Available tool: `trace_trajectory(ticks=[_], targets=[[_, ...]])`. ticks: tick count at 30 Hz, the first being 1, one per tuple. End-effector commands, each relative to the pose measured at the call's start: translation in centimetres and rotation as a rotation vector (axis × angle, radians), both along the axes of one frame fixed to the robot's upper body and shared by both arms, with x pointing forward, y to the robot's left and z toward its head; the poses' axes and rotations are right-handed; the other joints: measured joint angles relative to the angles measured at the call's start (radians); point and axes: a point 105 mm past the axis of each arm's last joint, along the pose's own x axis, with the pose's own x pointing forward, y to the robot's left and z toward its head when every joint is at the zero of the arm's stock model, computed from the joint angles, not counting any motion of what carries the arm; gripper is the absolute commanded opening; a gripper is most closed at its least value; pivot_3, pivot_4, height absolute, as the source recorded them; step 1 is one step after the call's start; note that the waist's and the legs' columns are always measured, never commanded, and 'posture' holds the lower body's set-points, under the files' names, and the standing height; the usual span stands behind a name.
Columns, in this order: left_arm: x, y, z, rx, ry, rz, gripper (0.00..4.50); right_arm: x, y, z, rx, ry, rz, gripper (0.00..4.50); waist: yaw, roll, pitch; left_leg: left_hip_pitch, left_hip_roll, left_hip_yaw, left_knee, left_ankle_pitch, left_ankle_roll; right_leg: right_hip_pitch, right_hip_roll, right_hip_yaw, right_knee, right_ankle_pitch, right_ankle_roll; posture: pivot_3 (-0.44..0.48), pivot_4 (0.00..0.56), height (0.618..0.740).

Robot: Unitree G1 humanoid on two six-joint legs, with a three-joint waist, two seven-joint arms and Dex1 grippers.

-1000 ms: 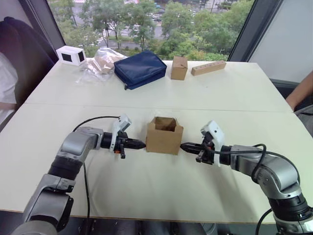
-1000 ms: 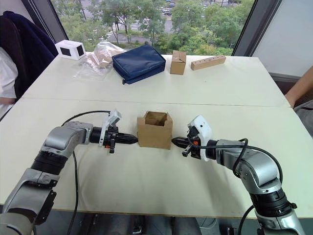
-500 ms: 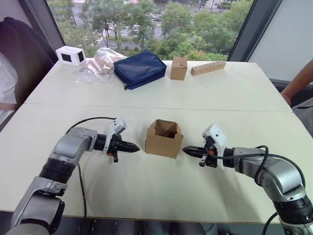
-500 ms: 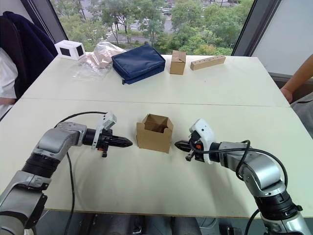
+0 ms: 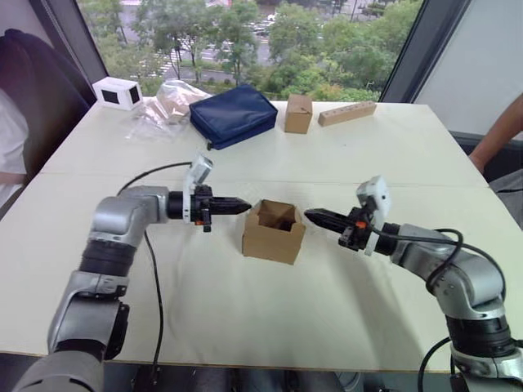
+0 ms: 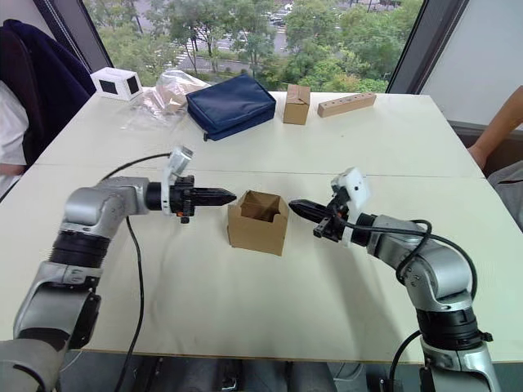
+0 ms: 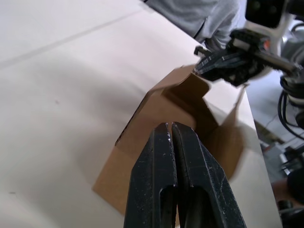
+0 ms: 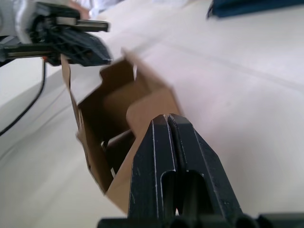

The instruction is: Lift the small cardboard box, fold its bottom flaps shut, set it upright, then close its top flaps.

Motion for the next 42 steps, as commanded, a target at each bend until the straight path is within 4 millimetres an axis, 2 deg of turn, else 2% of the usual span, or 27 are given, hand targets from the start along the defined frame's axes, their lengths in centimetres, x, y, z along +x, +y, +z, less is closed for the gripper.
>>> trace_trajectory(ticks=[1, 5, 9, 14, 17, 22, 26, 28, 30, 36, 39, 42], targets=[[0.4, -0.8, -1.3, 0.047, -0.012, -0.011, 0.07, 0.1, 0.6, -0.4, 0.02, -0.009, 0.021, 0.0, 0.0, 0.0, 0.0, 0.0, 0.0, 0.0, 0.0, 0.0, -0.001, 0.0, 0.0, 0.0, 0.0, 0.0, 0.0, 0.0, 0.15, 0.74], [0.6, -1.1, -3.2, 0.087, 0.013, -0.013, 0.07, 0.3, 1.1, -2.0, -0.007, 0.02, 0.031, 0.0, 0.004, 0.001, -0.001, 0.0, 0.0, 0.0, 0.0, 0.002, -0.003, 0.0, 0.0, 0.0, 0.0, 0.0, 0.0, 0.0, 0.15, 0.74], [0.4, -1.2, -3.4, 0.105, 0.007, -0.039, 0.07, 0.4, 0.9, -3.5, -0.072, 0.036, 0.027, 0.0, 0.003, 0.001, -0.003, 0.003, -0.001, 0.0, 0.0, 0.001, -0.003, 0.004, 0.0, 0.0, 0.0, 0.0, 0.0, 0.0, 0.15, 0.74], [0.2, -1.1, -3.3, 0.112, 0.006, -0.043, 0.07, 0.4, 0.9, -3.5, -0.063, 0.035, 0.02, 0.0, 0.002, 0.001, -0.003, 0.018, 0.0, 0.0, -0.002, -0.003, 0.005, 0.019, 0.0, 0.0, -0.004, 0.0, 0.0, 0.0, 0.15, 0.74], [-0.1, -0.8, -3.4, 0.117, 0.012, -0.049, 0.07, 0.3, 0.9, -3.3, -0.059, 0.031, 0.021, 0.0, 0.002, 0.001, -0.003, 0.018, 0.0, 0.0, -0.002, -0.003, 0.005, 0.019, 0.0, 0.0, -0.004, 0.0, 0.0, 0.0, 0.15, 0.74], [0.1, 0.0, -1.7, 0.064, -0.003, -0.017, 0.07, 0.4, 1.0, -0.3, 0.03, -0.042, 0.018, 0.0, 0.0, 0.001, -0.003, 0.018, 0.001, 0.0, -0.002, -0.003, 0.005, 0.019, 0.0, 0.0, -0.004, 0.0, 0.0, 0.0, 0.15, 0.74], [0.5, 0.8, 2.2, -0.059, -0.027, 0.023, 0.07, -0.4, 0.8, 4.5, 0.176, -0.121, 0.02, 0.0, -0.001, 0.001, -0.003, 0.016, 0.001, 0.0, -0.002, -0.003, 0.005, 0.016, -0.001, 0.0, -0.003, 0.0, 0.0, 0.0, 0.15, 0.74], [0.6, 1.1, 3.0, -0.082, -0.03, 0.032, 0.07, -1.3, 0.8, 5.7, 0.204, -0.137, 0.033, 0.0, 0.0, 0.001, -0.003, 0.015, 0.001, 0.0, -0.002, -0.003, 0.005, 0.016, -0.002, 0.0, -0.003, 0.0, 0.0, 0.0, 0.15, 0.74], [0.8, 1.4, 3.2, -0.082, -0.027, 0.037, 0.07, -2.4, 1.0, 6.0, 0.205, -0.136, 0.06, 0.0, 0.003, 0.001, -0.003, 0.015, 0.001, -0.001, -0.002, -0.003, 0.005, 0.016, -0.003, 0.0, -0.003, 0.0, 0.0, 0.0, 0.15, 0.74], [3.1, 1.5, 1.8, -0.042, -0.02, 0.099, 0.07, -6.1, 3.1, 4.5, 0.122, -0.085, 0.208, 0.0, 0.002, 0.001, -0.003, 0.015, 0.0, 0.0, -0.002, -0.004, 0.005, 0.017, -0.003, 0.0, -0.004, 0.0, 0.0, 0.0, 0.15, 0.74], [4.6, 0.4, 0.5, -0.024, -0.015, 0.117, 0.07, -6.2, 4.2, 2.9, 0.07, -0.048, 0.238, 0.0, 0.003, 0.001, -0.002, 0.016, 0.0, 0.0, -0.002, -0.004, 0.005, 0.017, -0.002, 0.0, -0.005, 0.0, 0.0, 0.0, 0.15, 0.74], [5.4, -1.7, -0.5, -0.013, -0.014, 0.105, 0.07, -5.4, 5.2, 1.1, 0.023, -0.019, 0.244, 0.0, 0.004, 0.0, -0.002, 0.015, -0.001, 0.0, -0.002, -0.004, 0.006, 0.016, -0.001, -0.001, -0.005, 0.0, 0.0, 0.0, 0.15, 0.74]])
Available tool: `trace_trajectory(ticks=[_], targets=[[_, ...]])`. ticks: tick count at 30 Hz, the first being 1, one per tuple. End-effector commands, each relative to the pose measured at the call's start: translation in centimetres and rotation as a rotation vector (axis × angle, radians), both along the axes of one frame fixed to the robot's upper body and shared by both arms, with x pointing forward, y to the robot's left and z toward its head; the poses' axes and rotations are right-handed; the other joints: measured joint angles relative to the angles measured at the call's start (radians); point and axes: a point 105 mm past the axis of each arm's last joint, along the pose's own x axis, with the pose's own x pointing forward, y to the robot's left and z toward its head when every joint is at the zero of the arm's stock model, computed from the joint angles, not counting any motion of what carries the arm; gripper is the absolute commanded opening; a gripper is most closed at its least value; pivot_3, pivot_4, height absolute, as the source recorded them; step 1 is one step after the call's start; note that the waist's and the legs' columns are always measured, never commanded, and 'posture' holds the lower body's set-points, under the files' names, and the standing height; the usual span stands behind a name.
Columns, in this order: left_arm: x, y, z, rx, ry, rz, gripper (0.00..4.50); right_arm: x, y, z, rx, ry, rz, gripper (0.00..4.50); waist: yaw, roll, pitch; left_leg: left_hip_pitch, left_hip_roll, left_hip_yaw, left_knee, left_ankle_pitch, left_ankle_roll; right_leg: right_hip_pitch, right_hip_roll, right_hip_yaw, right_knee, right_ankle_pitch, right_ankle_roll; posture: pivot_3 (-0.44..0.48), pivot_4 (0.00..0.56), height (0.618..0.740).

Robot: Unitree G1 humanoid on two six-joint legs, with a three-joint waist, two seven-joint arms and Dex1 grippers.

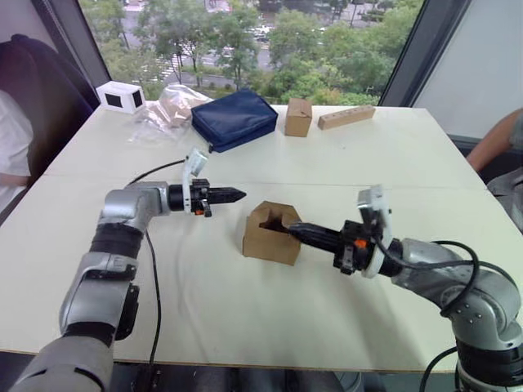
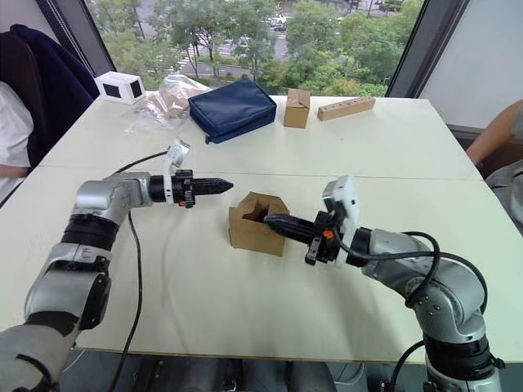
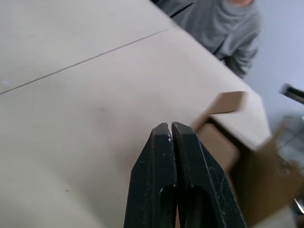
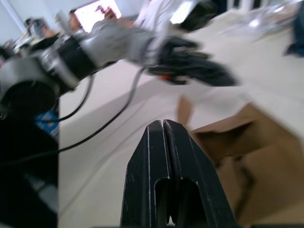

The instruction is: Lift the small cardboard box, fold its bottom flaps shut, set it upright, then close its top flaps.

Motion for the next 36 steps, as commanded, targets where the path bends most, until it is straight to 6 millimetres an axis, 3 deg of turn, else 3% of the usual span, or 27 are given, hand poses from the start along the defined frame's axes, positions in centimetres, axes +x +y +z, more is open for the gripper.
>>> trace_trajectory(ticks=[1, 5, 9, 15, 22, 28, 31, 36], targets=[[1.0, -2.1, 0.0, 0.017, -0.046, -0.023, 0.07, 0.7, 1.0, -1.2, -0.049, -0.018, 0.019, 0.0, -0.001, 0.0, 0.0, 0.0, 0.0, 0.0, 0.0, 0.0, 0.0, 0.0, 0.0, 0.0, 0.0, 0.0, 0.0, 0.0, 0.15, 0.74], [1.1, -3.9, -0.7, 0.027, -0.041, -0.052, 0.07, 2.1, 1.5, -2.1, -0.067, -0.016, -0.004, 0.0, -0.003, -0.001, 0.0, -0.002, 0.0, 0.001, 0.0, 0.0, 0.001, -0.001, 0.0, 0.0, -0.001, 0.0, 0.0, 0.0, 0.15, 0.74], [0.5, -4.4, -1.2, 0.031, -0.024, -0.107, 0.07, 3.1, 1.5, -1.9, -0.054, -0.03, -0.032, 0.0, -0.008, -0.001, 0.0, -0.002, 0.001, 0.001, 0.0, 0.0, 0.001, -0.002, 0.001, 0.0, 0.0, 0.0, 0.0, 0.0, 0.15, 0.74], [-0.1, -4.0, -2.0, 0.04, -0.003, -0.145, 0.07, 4.1, 1.4, -2.0, -0.044, -0.023, -0.07, 0.0, -0.008, -0.001, 0.0, -0.002, 0.001, 0.001, 0.0, 0.0, 0.001, -0.003, 0.001, 0.0, 0.0, 0.0, 0.0, 0.0, 0.15, 0.74], [-0.2, -3.5, -2.5, 0.051, 0.002, -0.141, 0.07, 5.1, 1.1, -4.2, -0.138, -0.002, -0.112, 0.0, -0.007, -0.001, 0.0, -0.002, 0.001, 0.001, 0.0, 0.0, 0.001, -0.002, 0.0, 0.0, 0.0, 0.0, 0.0, 0.0, 0.15, 0.74], [-0.4, -2.6, -2.5, 0.06, 0.0, -0.137, 0.07, 5.2, 1.2, -4.7, -0.156, -0.006, -0.114, 0.0, -0.008, 0.0, 0.0, -0.002, 0.001, 0.001, 0.0, 0.0, 0.001, -0.002, 0.0, 0.0, 0.001, 0.0, 0.0, 0.0, 0.15, 0.74], [-0.4, -1.7, -2.0, 0.061, -0.017, -0.124, 0.07, 5.3, 1.2, -4.6, -0.156, -0.012, -0.115, 0.0, -0.008, 0.0, 0.0, -0.002, 0.001, 0.0, 0.0, 0.0, 0.001, -0.002, 0.0, 0.0, 0.001, 0.0, 0.0, 0.0, 0.15, 0.74], [-1.0, -0.1, 1.8, -0.01, -0.08, -0.138, 0.07, 5.2, 1.1, -3.6, -0.127, -0.034, -0.127, 0.0, -0.009, 0.0, 0.0, -0.002, 0.002, 0.0, 0.0, 0.0, 0.001, -0.002, 0.0, 0.0, 0.001, 0.0, 0.0, 0.0, 0.15, 0.74]])
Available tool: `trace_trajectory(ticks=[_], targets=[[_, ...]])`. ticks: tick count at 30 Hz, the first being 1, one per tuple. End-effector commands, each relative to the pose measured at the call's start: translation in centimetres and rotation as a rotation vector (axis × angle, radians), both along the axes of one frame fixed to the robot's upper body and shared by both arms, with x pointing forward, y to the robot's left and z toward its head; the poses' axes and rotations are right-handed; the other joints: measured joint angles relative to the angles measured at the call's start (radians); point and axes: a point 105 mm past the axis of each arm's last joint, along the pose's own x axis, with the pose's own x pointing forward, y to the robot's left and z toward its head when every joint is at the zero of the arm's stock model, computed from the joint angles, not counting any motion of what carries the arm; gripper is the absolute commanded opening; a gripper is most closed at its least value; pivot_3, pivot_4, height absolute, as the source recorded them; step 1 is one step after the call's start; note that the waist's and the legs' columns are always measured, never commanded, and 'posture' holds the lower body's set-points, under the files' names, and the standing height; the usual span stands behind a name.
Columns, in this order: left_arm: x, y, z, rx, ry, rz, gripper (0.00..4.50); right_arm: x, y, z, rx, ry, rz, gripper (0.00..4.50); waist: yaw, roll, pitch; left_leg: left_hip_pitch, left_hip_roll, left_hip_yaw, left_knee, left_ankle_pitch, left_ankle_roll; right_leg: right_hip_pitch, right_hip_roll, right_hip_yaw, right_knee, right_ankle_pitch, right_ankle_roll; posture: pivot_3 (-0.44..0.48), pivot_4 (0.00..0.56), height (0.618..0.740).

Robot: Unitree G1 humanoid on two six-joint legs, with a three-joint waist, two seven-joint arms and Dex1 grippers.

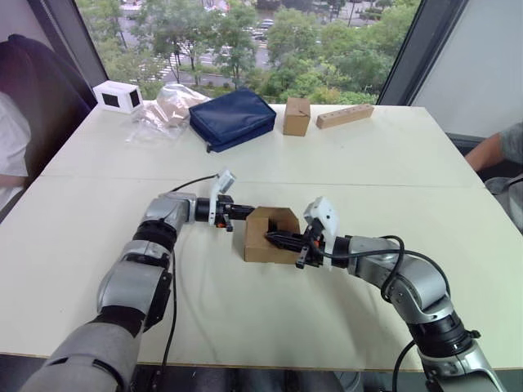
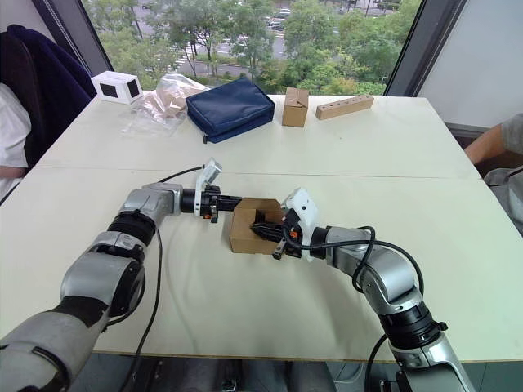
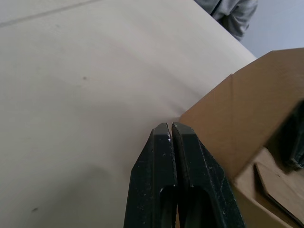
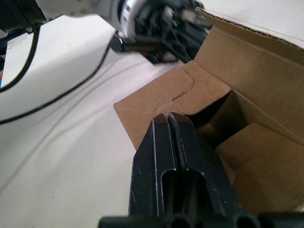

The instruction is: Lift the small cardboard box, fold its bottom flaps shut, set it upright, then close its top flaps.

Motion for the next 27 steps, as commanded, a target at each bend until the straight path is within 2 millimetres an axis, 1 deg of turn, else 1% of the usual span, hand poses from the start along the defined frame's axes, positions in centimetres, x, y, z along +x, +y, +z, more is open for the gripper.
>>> trace_trajectory(ticks=[1, 3, 5, 7, 9, 11, 13, 16, 20, 22, 23, 24, 26, 27], targets=[[-0.9, 0.5, 4.2, -0.079, -0.092, -0.054, 0.07, 0.1, -0.4, 0.9, 0.015, -0.027, -0.025, 0.0, 0.0, 0.0, 0.0, 0.0, 0.0, 0.0, 0.0, 0.0, 0.0, 0.0, 0.0, 0.0, 0.0, 0.0, 0.0, 0.0, 0.15, 0.74], [-1.9, 0.8, 5.0, -0.082, -0.1, -0.087, 0.07, 0.1, -0.5, 1.2, 0.019, -0.032, -0.029, 0.0, 0.0, 0.0, 0.0, 0.0, 0.0, 0.0, 0.0, 0.0, 0.0, 0.0, -0.002, 0.001, 0.0, 0.0, 0.0, 0.0, 0.15, 0.74], [-3.0, 0.9, 5.3, -0.08, -0.094, -0.114, 0.07, -0.1, -0.5, 1.4, 0.022, -0.036, -0.029, 0.0, 0.0, 0.0, 0.0, 0.0, 0.0, 0.0, 0.0, 0.0, 0.0, 0.0, -0.003, 0.0, 0.0, 0.0, 0.0, 0.0, 0.15, 0.74], [-4.1, 0.9, 4.7, -0.059, -0.072, -0.143, 0.07, -0.2, -0.5, 1.5, 0.024, -0.037, -0.03, 0.0, -0.001, 0.0, 0.0, 0.0, 0.0, -0.001, 0.0, 0.0, 0.0, 0.001, -0.003, 0.0, 0.0, 0.0, 0.0, 0.0, 0.15, 0.74], [-4.9, 0.8, 3.5, -0.026, -0.047, -0.162, 0.07, -0.4, -0.6, 1.5, 0.024, -0.038, -0.032, 0.0, -0.001, 0.0, 0.0, 0.0, 0.0, -0.001, 0.0, 0.0, 0.0, 0.001, -0.003, 0.0, 0.0, 0.0, 0.0, 0.0, 0.15, 0.74], [-5.7, 0.4, 1.8, 0.01, -0.026, -0.176, 0.07, -0.6, -0.6, 1.4, 0.025, -0.036, -0.034, 0.0, 0.0, 0.0, 0.0, 0.0, 0.0, -0.001, 0.0, 0.0, 0.0, 0.001, -0.003, 0.0, 0.0, 0.0, 0.0, 0.0, 0.15, 0.74], [-6.2, -0.1, 0.7, 0.023, -0.007, -0.187, 0.07, -0.8, -0.7, 1.4, 0.023, -0.035, -0.036, 0.0, 0.002, 0.0, 0.0, 0.0, -0.001, -0.001, 0.0, 0.0, 0.0, 0.001, -0.004, 0.0, 0.0, 0.0, 0.0, 0.0, 0.15, 0.74], [-6.3, -0.9, -0.2, 0.037, -0.008, -0.193, 0.07, -0.9, -0.7, 1.6, 0.024, -0.039, -0.041, 0.0, 0.006, 0.001, 0.0, 0.0, -0.001, -0.001, 0.0, 0.0, 0.0, 0.001, -0.004, 0.0, 0.0, 0.0, 0.0, 0.0, 0.15, 0.74], [-6.0, -1.4, -0.7, 0.052, -0.014, -0.185, 0.07, -1.0, -0.7, 2.1, 0.028, -0.049, -0.043, 0.0, 0.008, 0.001, 0.0, 0.001, -0.002, -0.001, 0.0, 0.0, 0.0, 0.002, -0.006, 0.0, 0.0, 0.0, 0.0, 0.0, 0.15, 0.74], [-6.0, -1.4, -0.8, 0.051, -0.014, -0.185, 0.07, -1.0, -0.7, 2.7, 0.038, -0.061, -0.044, 0.0, 0.008, 0.001, 0.0, 0.001, -0.002, -0.001, 0.0, 0.0, 0.0, 0.002, -0.006, 0.0, 0.0, 0.0, 0.0, 0.0, 0.15, 0.74], [-6.1, -1.4, -0.7, 0.051, -0.014, -0.187, 0.07, -1.1, -0.8, 3.6, 0.058, -0.079, -0.045, 0.0, 0.008, 0.001, 0.0, 0.001, -0.002, -0.001, 0.0, 0.0, 0.0, 0.002, -0.006, 0.0, 0.0, 0.0, 0.0, 0.0, 0.15, 0.74], [-6.1, -1.3, -0.7, 0.049, -0.014, -0.188, 0.07, -1.0, -1.0, 4.6, 0.082, -0.1, -0.049, 0.0, 0.008, 0.001, 0.0, 0.001, -0.002, -0.001, 0.0, 0.0, 0.0, 0.002, -0.006, 0.0, 0.0, 0.0, 0.0, 0.0, 0.15, 0.74], [-6.2, -1.2, -0.5, 0.048, -0.017, -0.192, 0.07, -0.1, -1.9, 7.6, 0.15, -0.163, -0.084, 0.0, 0.007, 0.001, 0.0, 0.001, -0.002, -0.001, 0.0, 0.0, 0.0, 0.002, -0.006, 0.0, 0.0, 0.0, 0.0, 0.0, 0.15, 0.74], [-6.2, -1.1, -0.5, 0.047, -0.018, -0.194, 0.07, 0.2, -2.1, 8.5, 0.169, -0.18, -0.098, 0.0, 0.006, 0.001, 0.0, 0.001, -0.002, 0.0, 0.0, 0.0, 0.0, 0.002, -0.006, 0.0, 0.0, 0.0, 0.0, 0.0, 0.15, 0.74]])
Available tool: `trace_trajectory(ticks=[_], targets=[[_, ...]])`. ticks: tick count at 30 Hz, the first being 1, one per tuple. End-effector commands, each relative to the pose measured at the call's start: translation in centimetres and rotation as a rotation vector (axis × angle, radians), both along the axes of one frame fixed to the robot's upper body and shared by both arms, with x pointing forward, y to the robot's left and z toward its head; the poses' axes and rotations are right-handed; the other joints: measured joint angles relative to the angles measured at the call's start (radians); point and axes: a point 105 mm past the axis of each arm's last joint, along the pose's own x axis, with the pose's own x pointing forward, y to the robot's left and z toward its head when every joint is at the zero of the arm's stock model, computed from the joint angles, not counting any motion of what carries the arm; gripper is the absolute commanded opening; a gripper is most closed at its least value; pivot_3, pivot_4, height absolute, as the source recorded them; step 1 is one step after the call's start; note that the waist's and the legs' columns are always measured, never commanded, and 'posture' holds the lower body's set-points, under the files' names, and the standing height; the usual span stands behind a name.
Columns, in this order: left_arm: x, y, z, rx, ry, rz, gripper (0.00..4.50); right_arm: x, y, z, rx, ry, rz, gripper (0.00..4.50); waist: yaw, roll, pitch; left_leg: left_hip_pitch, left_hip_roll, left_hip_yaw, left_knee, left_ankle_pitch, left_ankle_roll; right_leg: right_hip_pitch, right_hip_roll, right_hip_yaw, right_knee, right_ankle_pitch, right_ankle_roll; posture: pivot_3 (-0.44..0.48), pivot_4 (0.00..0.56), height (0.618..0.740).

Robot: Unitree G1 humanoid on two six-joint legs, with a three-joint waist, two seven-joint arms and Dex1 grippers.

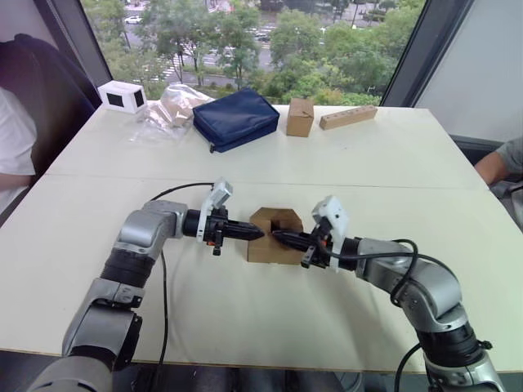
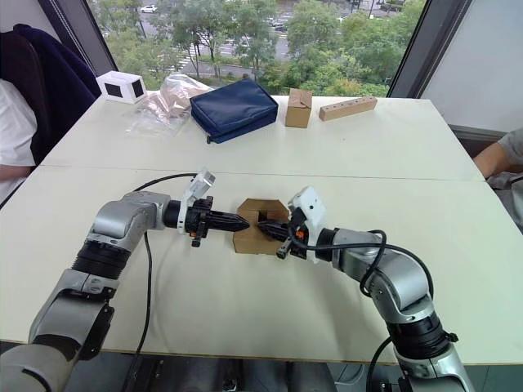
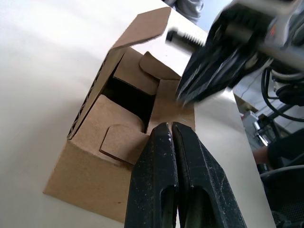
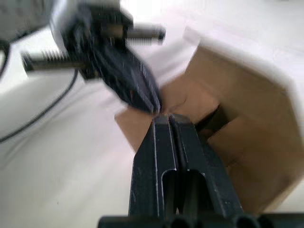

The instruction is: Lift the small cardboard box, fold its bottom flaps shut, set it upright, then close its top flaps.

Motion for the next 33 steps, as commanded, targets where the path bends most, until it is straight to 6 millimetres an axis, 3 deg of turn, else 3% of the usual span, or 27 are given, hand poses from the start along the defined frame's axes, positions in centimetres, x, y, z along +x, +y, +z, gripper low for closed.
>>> trace_trajectory(ticks=[1, 5, 7, 10, 13, 19, 25, 33], targets=[[-0.3, 0.1, -0.4, 0.026, 0.005, -0.011, 0.07, 1.2, -1.1, 5.8, 0.107, -0.154, -0.042, 0.0, -0.001, 0.0, 0.0, 0.0, 0.0, 0.0, 0.0, 0.0, 0.0, 0.0, 0.0, 0.0, 0.0, 0.0, 0.0, 0.0, 0.15, 0.74], [-0.5, 0.4, -0.1, 0.024, 0.001, -0.012, 0.07, 3.3, -1.2, 6.6, 0.106, -0.154, -0.071, 0.0, -0.004, 0.0, 0.0, 0.0, 0.0, -0.001, -0.001, 0.0, 0.0, 0.0, 0.0, -0.001, 0.0, 0.0, 0.0, 0.0, 0.15, 0.74], [-0.7, 0.6, 0.2, 0.017, 0.0, -0.013, 0.07, 5.0, -0.4, 5.3, 0.027, -0.134, -0.08, 0.0, -0.008, 0.0, 0.0, 0.0, 0.0, 0.0, -0.001, 0.0, 0.0, 0.0, 0.0, -0.001, 0.0, 0.0, 0.0, 0.0, 0.15, 0.74], [-0.9, 0.7, 0.3, 0.014, -0.001, -0.012, 0.07, 6.1, 0.8, 3.1, -0.034, -0.074, -0.054, 0.0, -0.02, 0.0, 0.0, 0.0, 0.0, 0.0, -0.001, 0.0, 0.0, -0.001, 0.0, -0.001, 0.0, 0.0, 0.0, 0.0, 0.15, 0.74], [-1.1, 0.8, 0.1, 0.016, 0.0, -0.005, 0.07, 5.8, 2.0, 0.2, -0.102, -0.018, 0.0, 0.0, -0.023, 0.0, 0.0, 0.0, 0.0, 0.0, -0.003, 0.0, 0.0, -0.001, 0.0, -0.001, 0.0, 0.0, 0.0, 0.0, 0.15, 0.74], [-1.2, 0.8, -0.1, 0.014, -0.001, 0.013, 0.07, 3.9, 2.6, -1.2, -0.114, 0.019, 0.073, 0.0, -0.022, 0.0, 0.0, 0.0, -0.001, 0.001, -0.003, 0.0, 0.0, -0.001, -0.002, -0.001, 0.0, 0.0, 0.0, 0.0, 0.15, 0.74], [-1.2, 1.2, 0.2, 0.012, 0.003, 0.028, 0.07, 2.9, 1.9, -3.2, -0.172, 0.051, 0.069, 0.0, -0.024, 0.0, 0.0, 0.001, -0.001, 0.0, -0.003, 0.0, 0.0, -0.001, -0.002, -0.001, 0.0, 0.0, 0.0, 0.0, 0.15, 0.74], [-1.1, 0.9, -0.2, 0.02, 0.009, 0.031, 0.07, 2.7, 1.4, 0.3, -0.031, 0.009, 0.035, 0.0, -0.024, 0.0, 0.0, 0.001, 0.0, 0.0, -0.004, 0.0, 0.0, -0.001, -0.002, -0.001, 0.0, 0.0, 0.0, 0.0, 0.15, 0.74]])
